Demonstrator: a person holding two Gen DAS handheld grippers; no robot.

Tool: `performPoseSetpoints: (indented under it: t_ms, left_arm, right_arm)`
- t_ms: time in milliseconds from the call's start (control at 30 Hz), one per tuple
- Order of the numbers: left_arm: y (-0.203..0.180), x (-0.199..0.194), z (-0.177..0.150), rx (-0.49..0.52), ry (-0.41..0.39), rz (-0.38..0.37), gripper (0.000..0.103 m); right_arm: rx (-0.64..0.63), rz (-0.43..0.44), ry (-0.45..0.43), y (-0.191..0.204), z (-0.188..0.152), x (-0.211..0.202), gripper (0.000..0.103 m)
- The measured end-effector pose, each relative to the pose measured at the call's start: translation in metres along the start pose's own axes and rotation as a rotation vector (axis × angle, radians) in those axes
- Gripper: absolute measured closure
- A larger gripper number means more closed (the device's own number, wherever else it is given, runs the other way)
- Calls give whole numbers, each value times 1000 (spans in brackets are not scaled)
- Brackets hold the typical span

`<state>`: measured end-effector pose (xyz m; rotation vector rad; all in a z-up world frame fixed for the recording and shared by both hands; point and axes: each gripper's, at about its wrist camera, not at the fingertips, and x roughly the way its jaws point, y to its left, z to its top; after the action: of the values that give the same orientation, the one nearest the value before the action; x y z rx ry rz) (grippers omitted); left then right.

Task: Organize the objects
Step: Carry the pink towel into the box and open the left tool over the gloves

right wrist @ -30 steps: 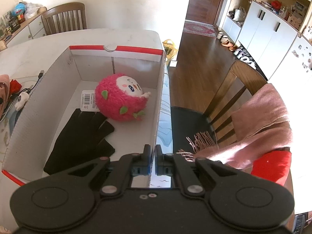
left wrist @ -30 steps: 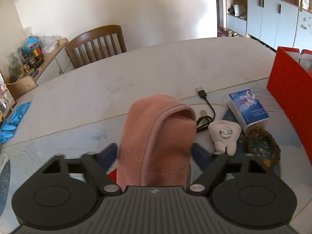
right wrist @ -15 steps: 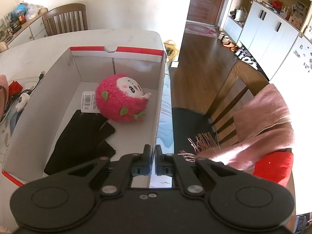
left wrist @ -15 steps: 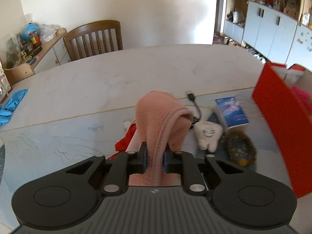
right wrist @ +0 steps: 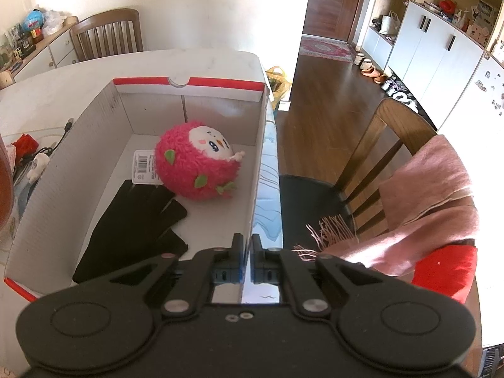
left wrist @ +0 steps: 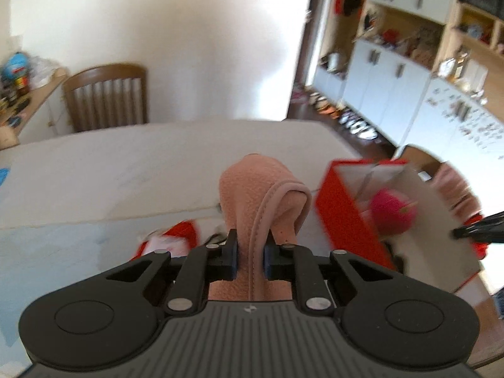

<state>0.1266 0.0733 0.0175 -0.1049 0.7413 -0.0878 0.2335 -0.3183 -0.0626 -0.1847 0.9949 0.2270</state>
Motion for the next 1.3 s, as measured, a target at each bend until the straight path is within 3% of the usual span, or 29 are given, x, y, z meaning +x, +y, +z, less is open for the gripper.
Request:
performPoseSetpoints:
  t_ms: [367, 800, 933, 1300]
  left_arm:
    - [-73, -22, 50, 89, -86, -195, 89]
    - [-166, 3, 87, 193, -132, -352, 89]
    - [-189, 25, 84, 208, -94, -381, 89]
    - [-217, 105, 37, 229, 115, -405, 89]
  right_arm:
    - [0, 6, -4, 0, 1, 1, 100]
    - [1, 21, -12, -2, 1, 2, 99]
    - [-1, 28, -14, -3, 0, 3, 99]
    - [-8, 43, -19, -6, -1, 5, 99]
